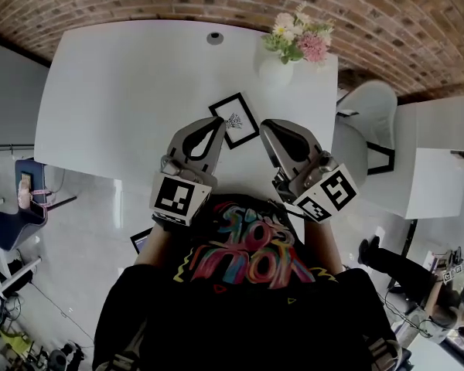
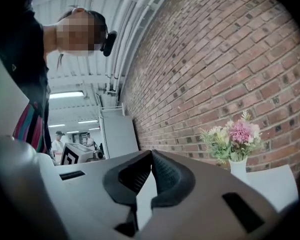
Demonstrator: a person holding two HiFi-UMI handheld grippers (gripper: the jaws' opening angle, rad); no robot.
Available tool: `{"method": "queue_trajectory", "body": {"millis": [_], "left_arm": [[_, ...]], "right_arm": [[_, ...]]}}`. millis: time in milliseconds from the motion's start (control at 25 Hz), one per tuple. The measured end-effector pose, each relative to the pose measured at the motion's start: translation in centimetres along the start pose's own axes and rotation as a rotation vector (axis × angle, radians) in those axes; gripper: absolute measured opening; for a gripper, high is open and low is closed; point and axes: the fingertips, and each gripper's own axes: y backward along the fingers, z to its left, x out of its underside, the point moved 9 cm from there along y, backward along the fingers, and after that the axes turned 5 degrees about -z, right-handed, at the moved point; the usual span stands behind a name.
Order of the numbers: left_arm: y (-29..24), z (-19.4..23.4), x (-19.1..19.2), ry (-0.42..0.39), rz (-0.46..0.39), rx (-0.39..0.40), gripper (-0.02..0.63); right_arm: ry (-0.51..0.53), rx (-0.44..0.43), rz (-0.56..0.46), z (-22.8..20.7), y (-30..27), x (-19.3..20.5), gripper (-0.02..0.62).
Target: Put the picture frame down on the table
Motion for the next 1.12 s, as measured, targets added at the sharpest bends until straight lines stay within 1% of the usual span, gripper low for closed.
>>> {"method": "queue_trajectory", "body": {"millis": [120, 320, 480, 560, 640, 760, 880, 1040, 1120], "left_arm": [[-0.1, -0.3, -0.2, -0.001, -0.009, 0.009, 0.025], [-0.2, -0.7, -0.4, -0.004, -0.027, 0.019, 0.025], [0.2, -0.7, 0.0, 0.000, 0.016, 0.019, 0.025], [0.5, -0.8, 0.3, 0.013, 0.024, 0.011, 0.025], [0.5, -0.8, 0.5, 0.022, 0.013, 0.007, 0.025], [0.4, -0.8, 0.6, 0.018, 0.017, 0.011, 0.025], [0.2, -0.8, 0.6, 0.019, -0.005, 0.008, 0.025], [0.2, -0.7, 0.9, 0.016, 0.027, 0.015, 0.025], [0.1, -0.5, 0.9, 0.020, 0.008, 0.013, 0.025]], "right_arm": [[0.006, 0.028, -0.019, 0.0, 1.0, 0.0, 0.023], [-0.037, 0.052, -0.018, -0.4, 2.3, 0.6, 0.021], [-0.044, 0.058, 0.002, -0.6, 2.4, 1.1, 0.021], [-0.039, 0.058, 0.006, -0.7, 2.3, 1.2, 0.021], [-0.027, 0.059, 0.009, -0.7, 2.1, 1.3, 0.021], [-0.013, 0.061, 0.016, -0.8, 1.9, 1.4, 0.020], [-0.008, 0.062, 0.020, -0.9, 1.8, 1.5, 0.020], [-0.006, 0.067, 0.018, -1.0, 1.7, 1.6, 0.020], [-0.005, 0.068, 0.019, -1.0, 1.5, 1.6, 0.020]]}}
